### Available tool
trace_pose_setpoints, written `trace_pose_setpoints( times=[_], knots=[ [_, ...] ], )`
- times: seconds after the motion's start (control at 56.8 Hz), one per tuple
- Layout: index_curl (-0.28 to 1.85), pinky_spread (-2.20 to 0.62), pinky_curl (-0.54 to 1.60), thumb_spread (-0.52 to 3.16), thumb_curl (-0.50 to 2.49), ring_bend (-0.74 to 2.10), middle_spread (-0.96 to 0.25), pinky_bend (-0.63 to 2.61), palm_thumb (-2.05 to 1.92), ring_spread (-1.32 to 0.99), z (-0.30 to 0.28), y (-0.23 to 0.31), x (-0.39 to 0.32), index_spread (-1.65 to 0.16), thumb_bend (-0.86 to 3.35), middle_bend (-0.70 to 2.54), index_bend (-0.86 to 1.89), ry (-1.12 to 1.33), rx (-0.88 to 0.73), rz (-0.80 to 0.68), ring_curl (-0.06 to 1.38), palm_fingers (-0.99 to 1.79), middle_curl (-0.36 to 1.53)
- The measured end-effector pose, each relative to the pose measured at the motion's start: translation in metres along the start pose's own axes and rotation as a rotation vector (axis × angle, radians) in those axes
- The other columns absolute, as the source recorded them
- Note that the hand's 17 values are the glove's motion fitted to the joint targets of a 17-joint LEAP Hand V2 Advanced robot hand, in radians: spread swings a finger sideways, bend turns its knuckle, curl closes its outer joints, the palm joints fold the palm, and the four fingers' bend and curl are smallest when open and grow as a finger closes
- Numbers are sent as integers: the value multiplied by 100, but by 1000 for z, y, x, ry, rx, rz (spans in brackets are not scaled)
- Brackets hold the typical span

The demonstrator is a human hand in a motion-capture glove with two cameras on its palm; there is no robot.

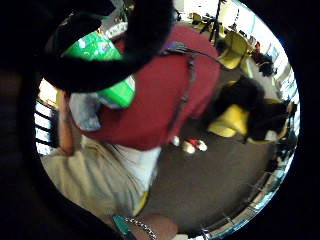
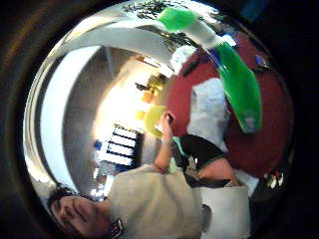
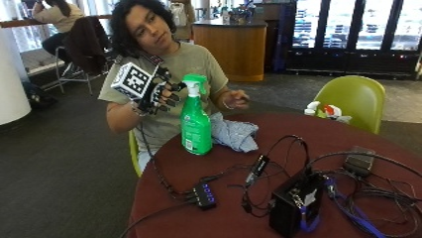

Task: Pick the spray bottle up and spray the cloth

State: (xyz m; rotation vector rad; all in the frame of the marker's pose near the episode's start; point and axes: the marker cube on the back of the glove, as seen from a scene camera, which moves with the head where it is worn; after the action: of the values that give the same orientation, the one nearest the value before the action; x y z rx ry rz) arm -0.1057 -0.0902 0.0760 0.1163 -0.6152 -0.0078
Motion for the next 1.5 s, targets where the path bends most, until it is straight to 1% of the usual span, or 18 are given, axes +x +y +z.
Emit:
trace_pose_setpoints(
  times=[0.035, 0.159, 0.299, 0.388, 0.528, 0.599, 0.669, 0.705, 0.757, 0.828, 0.916, 0.986, 1.057, 1.092, 1.163, 1.215, 1.392, 1.497],
  knots=[
    [21, 22, 35, 101, 38, 43, 5, 35, 58, -2, 10, 6, -3, -33, -1, 23, 10, -73, 47, -5, 35, 36, 36],
    [20, 21, 35, 99, 38, 46, 5, 35, 64, -2, 30, -15, 4, -30, -1, 24, 10, -199, 148, 11, 36, 39, 37],
    [19, 20, 36, 97, 39, 48, 5, 36, 68, -2, 50, -24, 3, -29, -2, 25, 10, -309, 156, 74, 36, 41, 37],
    [18, 19, 36, 95, 39, 49, 5, 36, 70, -3, 58, -32, 3, -27, -2, 25, 9, -337, 155, 75, 36, 43, 37],
    [18, 18, 36, 93, 39, 50, 4, 36, 73, -4, 64, -41, -2, -26, -2, 27, 10, -343, 199, 111, 36, 46, 37],
    [18, 17, 36, 92, 40, 52, 4, 35, 74, -4, 62, -47, -1, -25, -2, 27, 10, -316, 243, 105, 36, 49, 37],
    [18, 15, 36, 90, 40, 52, 3, 35, 77, -5, 58, -59, 0, -25, -2, 28, 10, -318, 321, 152, 36, 53, 37],
    [18, 14, 36, 90, 41, 52, 3, 34, 79, -6, 57, -62, 2, -24, -1, 29, 11, -320, 324, 142, 36, 56, 38],
    [18, 12, 35, 88, 42, 53, 2, 34, 83, -7, 58, -66, 5, -24, -1, 30, 10, -326, 288, 111, 36, 61, 38],
    [18, 10, 36, 87, 43, 54, 1, 34, 87, -8, 63, -77, 4, -24, -1, 30, 10, -342, 277, 126, 36, 64, 38],
    [17, 7, 35, 87, 47, 59, -1, 34, 95, -10, 68, -96, 9, -24, 1, 30, 8, -328, 316, 84, 37, 77, 38],
    [17, -1, 36, 85, 49, 64, -3, 40, 98, -13, 72, -113, 12, -23, 0, 30, 7, -345, 351, 96, 38, 97, 38],
    [17, -7, 38, 81, 51, 64, -6, 45, 101, -15, 74, -130, 15, -22, -1, 28, 7, -349, 395, 100, 39, 106, 38],
    [17, -9, 38, 79, 52, 64, -6, 45, 102, -15, 74, -135, 17, -22, -1, 28, 7, -351, 382, 103, 40, 107, 39],
    [21, -13, 38, 71, 54, 58, -10, 42, 102, -15, 77, -145, 22, -24, -3, 38, 15, -356, 322, 45, 40, 119, 43],
    [24, -15, 38, 67, 55, 55, -12, 40, 101, -16, 78, -154, 23, -25, -3, 43, 18, -368, 280, 43, 40, 123, 45],
    [33, -19, 38, 60, 58, 52, -15, 39, 101, -16, 81, -175, 26, -24, -3, 46, 20, -389, 308, 35, 41, 128, 48],
    [37, -19, 38, 58, 60, 51, -15, 39, 101, -16, 76, -175, 25, -24, -3, 48, 21, -404, 241, 24, 41, 128, 49]
  ],
)
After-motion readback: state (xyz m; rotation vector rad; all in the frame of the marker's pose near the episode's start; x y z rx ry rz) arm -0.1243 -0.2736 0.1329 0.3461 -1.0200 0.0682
